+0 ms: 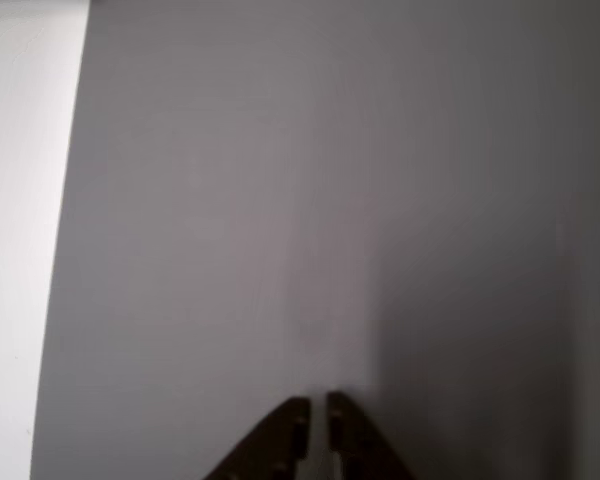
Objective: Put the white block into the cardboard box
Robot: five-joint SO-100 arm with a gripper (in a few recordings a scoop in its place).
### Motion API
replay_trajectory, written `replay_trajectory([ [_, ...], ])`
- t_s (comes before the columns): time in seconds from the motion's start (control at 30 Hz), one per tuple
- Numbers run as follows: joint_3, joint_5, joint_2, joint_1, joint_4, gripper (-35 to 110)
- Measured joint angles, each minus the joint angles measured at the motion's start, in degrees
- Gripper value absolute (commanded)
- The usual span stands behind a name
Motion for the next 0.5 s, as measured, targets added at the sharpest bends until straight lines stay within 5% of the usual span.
replay_trajectory([
  [0.5, 0.0, 0.0, 0.0, 0.0, 0.0, -2],
])
